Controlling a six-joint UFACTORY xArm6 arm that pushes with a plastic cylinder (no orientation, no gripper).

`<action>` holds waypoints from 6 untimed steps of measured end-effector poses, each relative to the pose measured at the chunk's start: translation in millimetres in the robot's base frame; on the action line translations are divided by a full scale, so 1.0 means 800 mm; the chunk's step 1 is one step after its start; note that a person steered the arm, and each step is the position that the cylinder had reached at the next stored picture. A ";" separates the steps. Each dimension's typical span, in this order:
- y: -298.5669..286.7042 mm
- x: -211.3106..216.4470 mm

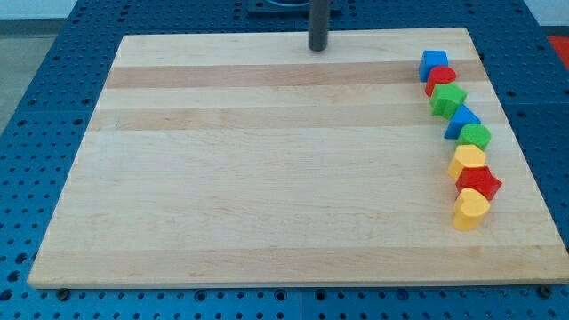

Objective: Place your arm on top of blue cube

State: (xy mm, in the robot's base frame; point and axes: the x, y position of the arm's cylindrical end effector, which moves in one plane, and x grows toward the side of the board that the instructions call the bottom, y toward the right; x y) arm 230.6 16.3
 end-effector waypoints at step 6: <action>0.196 -0.003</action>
